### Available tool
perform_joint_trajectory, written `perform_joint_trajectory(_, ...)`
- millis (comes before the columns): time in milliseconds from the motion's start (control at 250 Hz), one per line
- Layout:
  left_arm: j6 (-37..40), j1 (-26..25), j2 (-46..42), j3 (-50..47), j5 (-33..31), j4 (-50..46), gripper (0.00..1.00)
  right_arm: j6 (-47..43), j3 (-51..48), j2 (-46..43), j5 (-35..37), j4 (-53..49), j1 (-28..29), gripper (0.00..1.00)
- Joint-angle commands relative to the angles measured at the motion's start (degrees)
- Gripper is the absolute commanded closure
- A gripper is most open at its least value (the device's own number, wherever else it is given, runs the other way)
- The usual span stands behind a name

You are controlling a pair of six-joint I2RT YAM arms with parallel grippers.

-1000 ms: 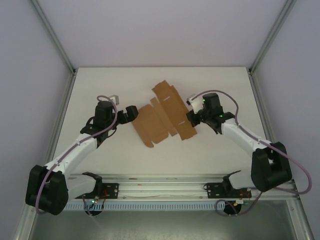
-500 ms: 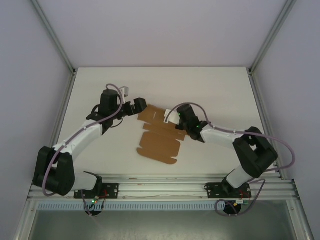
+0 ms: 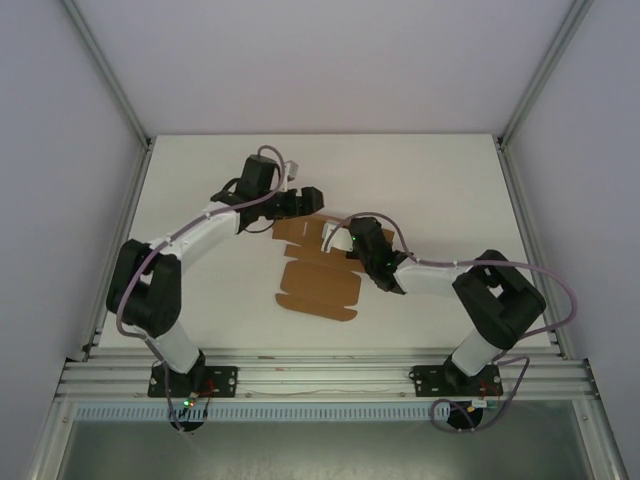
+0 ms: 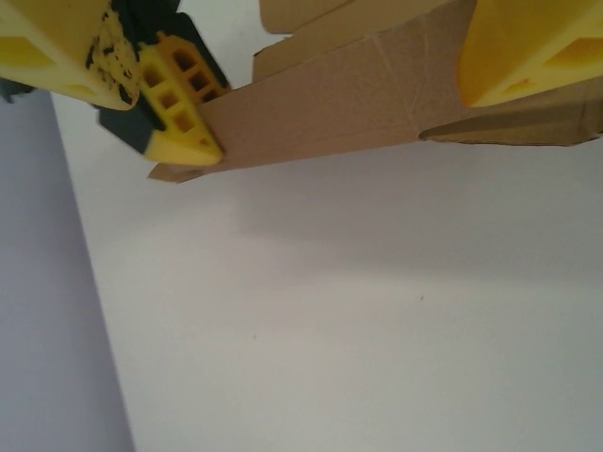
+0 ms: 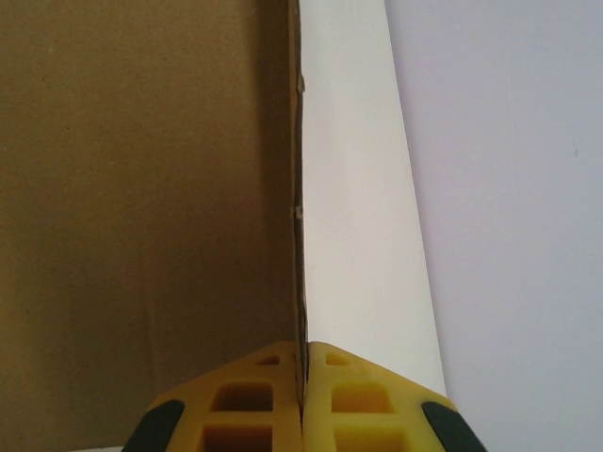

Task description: Assemble paper box

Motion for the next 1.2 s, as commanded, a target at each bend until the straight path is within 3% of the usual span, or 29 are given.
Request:
perform_joint_trajectory(0,2.2,-0.7,0.8,2.0,-0.5,-5.5,0.19,1.0,-0.6,-2.1,1.1,1.6,0.3,1.0)
perform_joint_trajectory(484,-3.5,-1.5,4.2,1.3,4.1,1.1,0.47,0.9,-1.0,-2.4,-0.7,2.1,0.5,1.0)
perform_joint_trajectory(751,-13.7,-2.1,4.5,-2.7,2.8,10.4,0.78,1.1,-1.5,-2.9,-1.3,2.1,0.7,1.0)
perform_joint_trajectory(995,-19.9,-2.2,3.2,-6.1,-0.3,15.6,0.94,1.5,-2.2,-3.2,-0.9,2.8,0.9,1.0)
perform_joint_trajectory(1131,-19.6,-2.2,1.8,-7.5,-1.1,15.7,0.93,3.1,-2.7,-4.4,-1.2,2.7,0.9,1.0)
perform_joint_trajectory(1159,-19.3,-2.3,1.4,-7.8,-0.9,15.9,0.85,3.4,-2.7,-4.6,-1.1,2.6,0.9,1.0)
perform_joint_trajectory(1195,-18.8,-2.2,0.6,-8.4,-0.6,16.0,0.68,4.0,-2.7,-5.0,-1.1,2.4,0.9,1.0)
